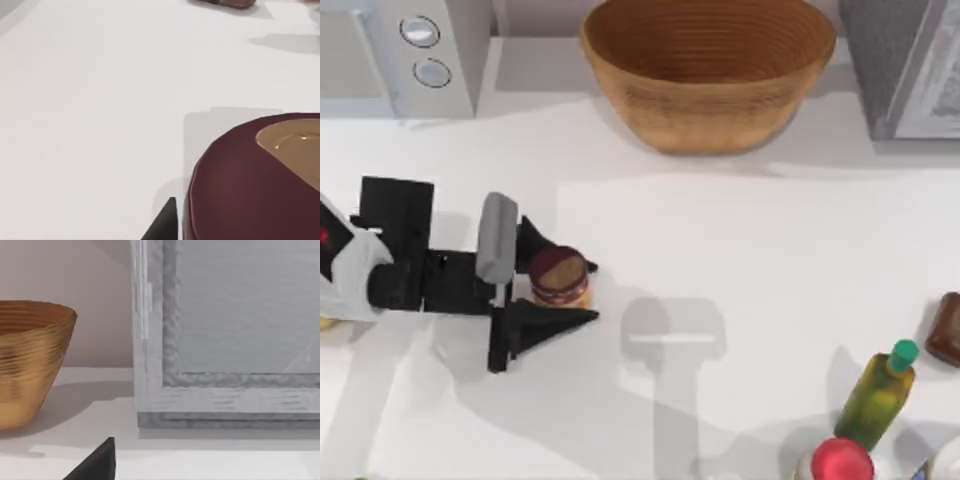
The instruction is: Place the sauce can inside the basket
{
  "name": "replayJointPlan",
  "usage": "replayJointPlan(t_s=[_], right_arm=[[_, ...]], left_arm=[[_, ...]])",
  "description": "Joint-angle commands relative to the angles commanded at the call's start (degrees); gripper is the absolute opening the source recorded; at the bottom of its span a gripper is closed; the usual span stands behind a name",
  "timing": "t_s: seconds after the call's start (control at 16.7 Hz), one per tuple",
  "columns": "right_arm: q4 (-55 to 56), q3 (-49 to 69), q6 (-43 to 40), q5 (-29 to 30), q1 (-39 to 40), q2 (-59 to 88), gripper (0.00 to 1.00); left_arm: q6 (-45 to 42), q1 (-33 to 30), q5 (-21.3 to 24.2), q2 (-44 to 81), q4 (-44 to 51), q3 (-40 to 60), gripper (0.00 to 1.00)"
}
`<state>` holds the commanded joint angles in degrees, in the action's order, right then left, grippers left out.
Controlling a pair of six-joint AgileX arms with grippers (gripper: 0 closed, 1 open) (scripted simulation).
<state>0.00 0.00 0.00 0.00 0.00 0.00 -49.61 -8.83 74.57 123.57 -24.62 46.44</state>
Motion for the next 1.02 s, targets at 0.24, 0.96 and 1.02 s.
replayJointPlan(t_s=[0.24,0.96,1.02], right_arm=[[0.00,0.00,0.00,0.00,0.00,0.00,1.00],[0.00,0.00,0.00,0.00,0.00,0.00,1.00],[0.00,0.00,0.00,0.00,0.00,0.00,1.00]], left_arm=[[-14.64,5.20,3.82,-6.75,22.88,-1.13,0.00],[-45.05,16.86,3.97,-28.38,66.29,-4.03,0.00],[-45.05,16.86,3.97,-28.38,66.29,-4.03,0.00]])
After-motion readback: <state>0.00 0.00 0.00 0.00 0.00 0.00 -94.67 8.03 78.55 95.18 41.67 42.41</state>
